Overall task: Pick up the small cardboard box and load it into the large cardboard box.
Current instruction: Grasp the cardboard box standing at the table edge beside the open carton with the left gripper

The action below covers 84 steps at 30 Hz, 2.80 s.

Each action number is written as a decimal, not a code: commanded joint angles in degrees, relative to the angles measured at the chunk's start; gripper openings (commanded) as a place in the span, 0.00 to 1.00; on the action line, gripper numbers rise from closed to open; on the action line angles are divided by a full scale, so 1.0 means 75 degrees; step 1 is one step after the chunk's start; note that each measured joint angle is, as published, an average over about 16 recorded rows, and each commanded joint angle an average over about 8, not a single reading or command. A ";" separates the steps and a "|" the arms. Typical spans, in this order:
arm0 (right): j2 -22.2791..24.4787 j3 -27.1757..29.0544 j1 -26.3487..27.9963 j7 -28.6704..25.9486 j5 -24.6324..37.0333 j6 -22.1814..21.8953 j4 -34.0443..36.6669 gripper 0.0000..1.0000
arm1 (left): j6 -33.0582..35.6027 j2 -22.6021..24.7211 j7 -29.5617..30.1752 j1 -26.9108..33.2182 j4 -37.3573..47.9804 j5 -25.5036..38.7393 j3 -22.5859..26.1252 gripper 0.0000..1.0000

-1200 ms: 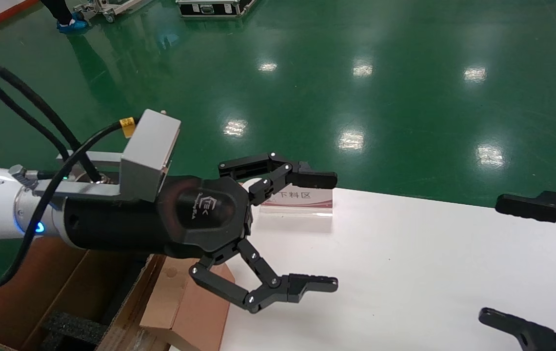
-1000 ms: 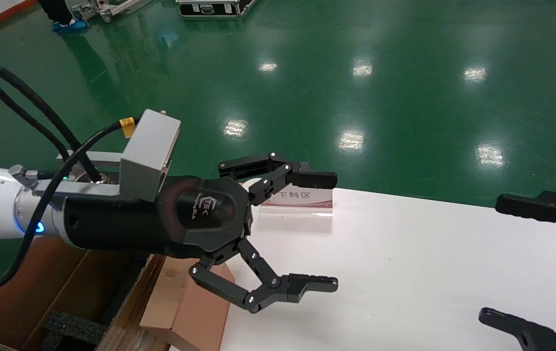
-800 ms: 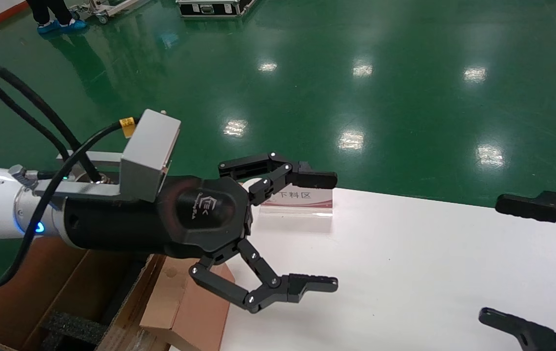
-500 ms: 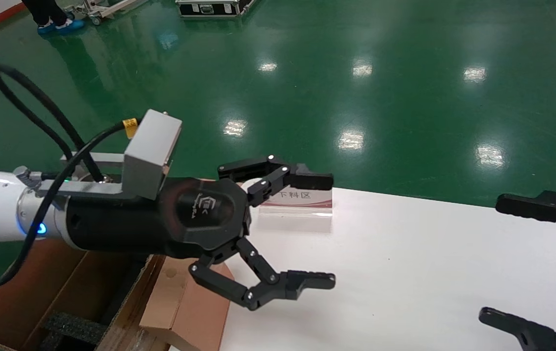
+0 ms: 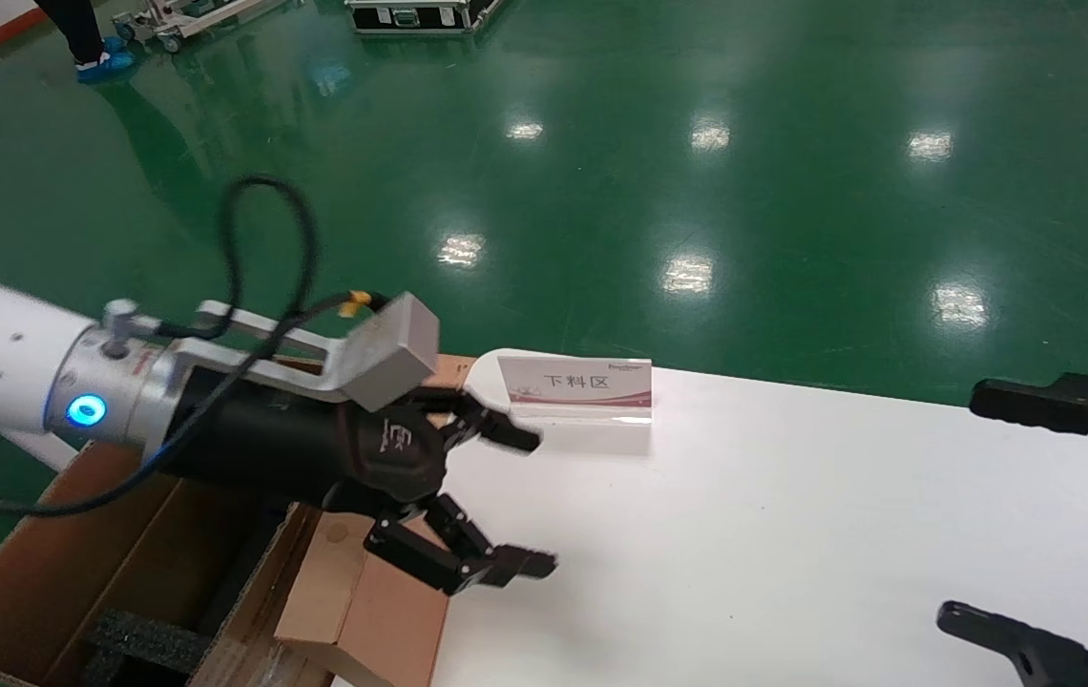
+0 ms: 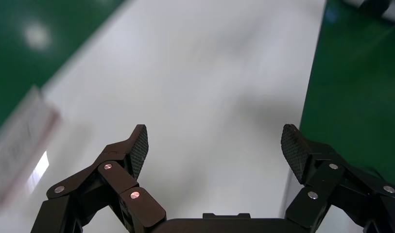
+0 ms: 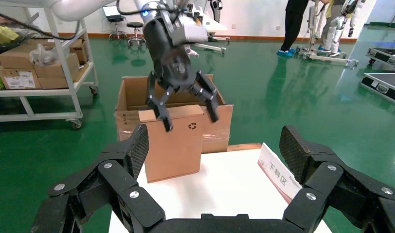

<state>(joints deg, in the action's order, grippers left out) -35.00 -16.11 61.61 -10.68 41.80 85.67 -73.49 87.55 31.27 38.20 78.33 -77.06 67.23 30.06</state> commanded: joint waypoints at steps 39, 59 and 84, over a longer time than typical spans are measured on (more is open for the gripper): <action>0.0009 -0.0022 0.0005 0.0011 -0.0015 -0.0010 0.0000 1.00 | 0.0243 0.1145 0.6355 0.6468 0.0006 0.2109 0.8325 1.00; 0.0014 -0.0033 0.0007 0.0017 -0.0023 -0.0014 0.0000 1.00 | 0.0187 0.1137 0.6762 0.6758 -0.0004 0.1525 0.9118 1.00; 0.0016 -0.0041 0.0009 0.0024 -0.0029 -0.0017 0.0009 1.00 | 0.0112 0.0952 0.6629 0.6948 0.0044 0.1273 0.9545 1.00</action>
<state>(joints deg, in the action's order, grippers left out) -34.88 -16.42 61.68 -10.50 41.58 85.54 -73.43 88.12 38.63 87.99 130.29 -76.63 76.69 101.67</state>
